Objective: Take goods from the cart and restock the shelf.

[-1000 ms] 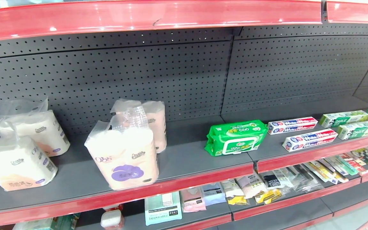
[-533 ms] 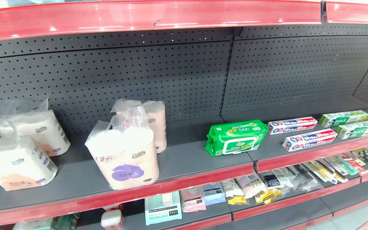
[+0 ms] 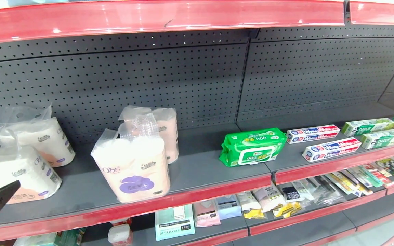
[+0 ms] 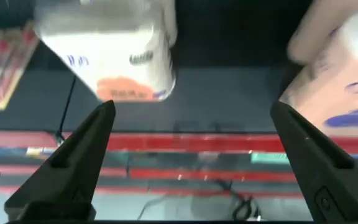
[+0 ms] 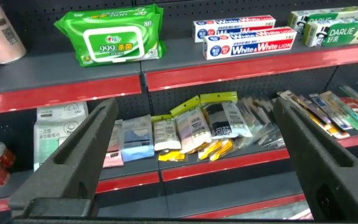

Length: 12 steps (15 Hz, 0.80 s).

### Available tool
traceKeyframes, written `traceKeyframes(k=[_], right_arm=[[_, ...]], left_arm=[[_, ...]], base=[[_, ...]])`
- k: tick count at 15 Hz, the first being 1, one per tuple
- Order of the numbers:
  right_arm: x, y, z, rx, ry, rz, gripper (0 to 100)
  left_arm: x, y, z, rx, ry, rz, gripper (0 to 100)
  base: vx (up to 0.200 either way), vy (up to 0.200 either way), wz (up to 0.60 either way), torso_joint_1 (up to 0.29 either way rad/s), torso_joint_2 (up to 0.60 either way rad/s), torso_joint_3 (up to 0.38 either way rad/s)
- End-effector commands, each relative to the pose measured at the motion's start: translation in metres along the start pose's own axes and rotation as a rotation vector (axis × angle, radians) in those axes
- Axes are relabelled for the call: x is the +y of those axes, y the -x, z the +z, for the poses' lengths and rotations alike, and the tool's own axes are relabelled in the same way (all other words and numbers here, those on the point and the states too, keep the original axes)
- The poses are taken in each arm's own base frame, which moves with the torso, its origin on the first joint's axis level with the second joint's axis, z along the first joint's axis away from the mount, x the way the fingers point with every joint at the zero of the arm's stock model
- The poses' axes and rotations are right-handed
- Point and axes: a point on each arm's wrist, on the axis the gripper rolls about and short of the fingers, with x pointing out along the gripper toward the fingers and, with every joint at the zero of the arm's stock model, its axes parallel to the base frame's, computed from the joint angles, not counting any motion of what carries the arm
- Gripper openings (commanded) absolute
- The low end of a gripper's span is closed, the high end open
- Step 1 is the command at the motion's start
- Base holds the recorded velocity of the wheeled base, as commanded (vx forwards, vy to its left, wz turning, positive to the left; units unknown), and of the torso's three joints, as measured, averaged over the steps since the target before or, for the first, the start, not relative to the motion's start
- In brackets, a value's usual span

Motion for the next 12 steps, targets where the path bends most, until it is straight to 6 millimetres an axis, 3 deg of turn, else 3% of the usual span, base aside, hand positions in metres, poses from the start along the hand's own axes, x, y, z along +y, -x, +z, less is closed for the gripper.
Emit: traceKeyframes(k=[1, 6, 9, 12], right_arm=[[0.0, 0.0, 0.0, 0.001, 0.0, 0.0, 100], [0.0, 0.0, 0.0, 0.001, 0.0, 0.0, 100], [0.0, 0.0, 0.0, 0.002, 0.0, 0.0, 100], [0.0, 0.0, 0.0, 0.001, 0.0, 0.0, 100]], left_arm=[[-0.001, -0.048, -0.01, 0.23, -0.02, 0.033, 100], [-0.01, -0.071, -0.02, 0.349, -0.061, -0.014, 100], [-0.016, -0.095, -0.02, 0.341, -0.068, -0.028, 100], [-0.021, -0.102, -0.026, 0.35, -0.082, -0.048, 100]], base=[[0.0, 0.0, 0.0, 0.0, 0.0, 0.0], [0.0, 0.0, 0.0, 0.0, 0.0, 0.0], [0.0, 0.0, 0.0, 0.0, 0.0, 0.0], [0.0, 0.0, 0.0, 0.0, 0.0, 0.0]])
